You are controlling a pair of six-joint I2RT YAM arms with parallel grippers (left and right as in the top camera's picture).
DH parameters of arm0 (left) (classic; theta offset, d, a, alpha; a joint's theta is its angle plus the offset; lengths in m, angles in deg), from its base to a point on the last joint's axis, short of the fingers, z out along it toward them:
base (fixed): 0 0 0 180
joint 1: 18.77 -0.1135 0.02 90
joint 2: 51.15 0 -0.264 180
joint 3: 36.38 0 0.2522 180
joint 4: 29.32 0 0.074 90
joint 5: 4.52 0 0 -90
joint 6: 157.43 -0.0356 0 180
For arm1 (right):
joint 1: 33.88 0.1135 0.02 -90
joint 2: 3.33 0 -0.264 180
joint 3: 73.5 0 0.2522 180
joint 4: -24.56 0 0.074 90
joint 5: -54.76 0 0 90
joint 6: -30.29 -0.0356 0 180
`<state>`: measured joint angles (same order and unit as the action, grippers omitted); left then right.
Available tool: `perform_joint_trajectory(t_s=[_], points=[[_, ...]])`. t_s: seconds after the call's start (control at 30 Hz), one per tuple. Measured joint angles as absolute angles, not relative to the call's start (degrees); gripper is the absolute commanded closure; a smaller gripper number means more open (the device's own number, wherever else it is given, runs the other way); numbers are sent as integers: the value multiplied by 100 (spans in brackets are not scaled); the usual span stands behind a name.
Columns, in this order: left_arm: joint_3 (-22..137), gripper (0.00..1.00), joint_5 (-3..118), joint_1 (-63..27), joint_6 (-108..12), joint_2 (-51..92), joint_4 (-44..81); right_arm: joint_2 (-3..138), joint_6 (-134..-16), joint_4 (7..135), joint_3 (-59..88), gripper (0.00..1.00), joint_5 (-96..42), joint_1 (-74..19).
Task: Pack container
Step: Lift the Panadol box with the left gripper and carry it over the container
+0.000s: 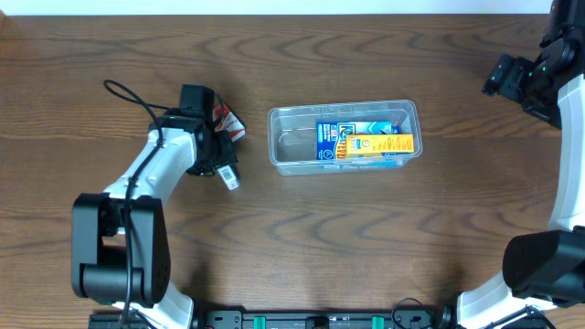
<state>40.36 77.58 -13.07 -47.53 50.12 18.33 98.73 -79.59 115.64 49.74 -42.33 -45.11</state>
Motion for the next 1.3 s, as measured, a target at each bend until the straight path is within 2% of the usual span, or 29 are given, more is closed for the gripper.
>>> perform_joint_trajectory(t_s=[0.13,0.3,0.73,1.03,1.3], points=[[4036,62,7795,-1310,-4681,5032,1822,9873,-7959,11562,4974,1,-4233,-4511],[4036,75,7808,-1310,-4629,5032,1822,9873,-7959,11562,4974,1,-4233,-4511],[4036,76,7817,-1310,-4648,4991,1971,9873,-7959,11562,4974,1,-4233,-4511],[4323,76,7821,-1266,-4670,4237,2580,9873,-7959,11562,4974,1,-4233,-4511],[4784,76,7836,-527,-4869,3450,2661,9873,-7959,11564,4974,1,-4233,-4511]])
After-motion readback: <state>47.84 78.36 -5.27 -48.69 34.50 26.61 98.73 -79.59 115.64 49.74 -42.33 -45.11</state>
